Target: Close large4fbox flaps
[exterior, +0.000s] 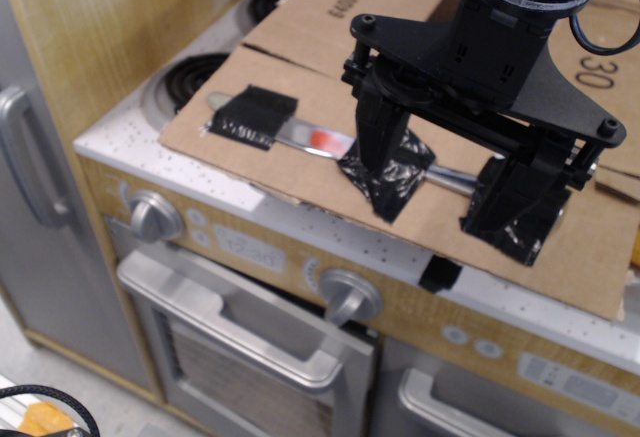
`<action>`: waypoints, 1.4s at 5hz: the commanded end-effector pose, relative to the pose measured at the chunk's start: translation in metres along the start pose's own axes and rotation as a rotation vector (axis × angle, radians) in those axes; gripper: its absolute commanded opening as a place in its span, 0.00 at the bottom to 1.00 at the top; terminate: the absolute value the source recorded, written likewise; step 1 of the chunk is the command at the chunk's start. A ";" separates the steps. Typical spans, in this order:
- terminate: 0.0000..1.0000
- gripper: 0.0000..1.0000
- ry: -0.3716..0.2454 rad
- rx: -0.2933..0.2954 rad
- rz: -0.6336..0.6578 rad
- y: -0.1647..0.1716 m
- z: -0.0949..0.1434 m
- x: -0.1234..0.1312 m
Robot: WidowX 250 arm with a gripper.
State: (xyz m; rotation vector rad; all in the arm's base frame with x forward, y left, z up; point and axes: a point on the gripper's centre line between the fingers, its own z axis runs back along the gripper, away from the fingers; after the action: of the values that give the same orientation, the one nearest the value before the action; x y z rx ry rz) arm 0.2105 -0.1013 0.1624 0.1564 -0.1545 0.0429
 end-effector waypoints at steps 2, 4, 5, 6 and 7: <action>0.00 1.00 0.003 -0.022 0.012 0.004 -0.021 -0.003; 0.00 1.00 -0.024 -0.090 0.051 0.009 -0.058 -0.010; 0.00 1.00 -0.054 -0.124 0.059 0.011 -0.072 -0.014; 0.00 1.00 -0.115 -0.150 0.036 0.014 -0.084 -0.015; 0.00 1.00 -0.175 -0.215 -0.020 0.014 -0.090 -0.007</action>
State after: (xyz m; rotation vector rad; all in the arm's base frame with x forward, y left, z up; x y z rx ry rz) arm 0.2142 -0.0731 0.0687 -0.0452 -0.3232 -0.0191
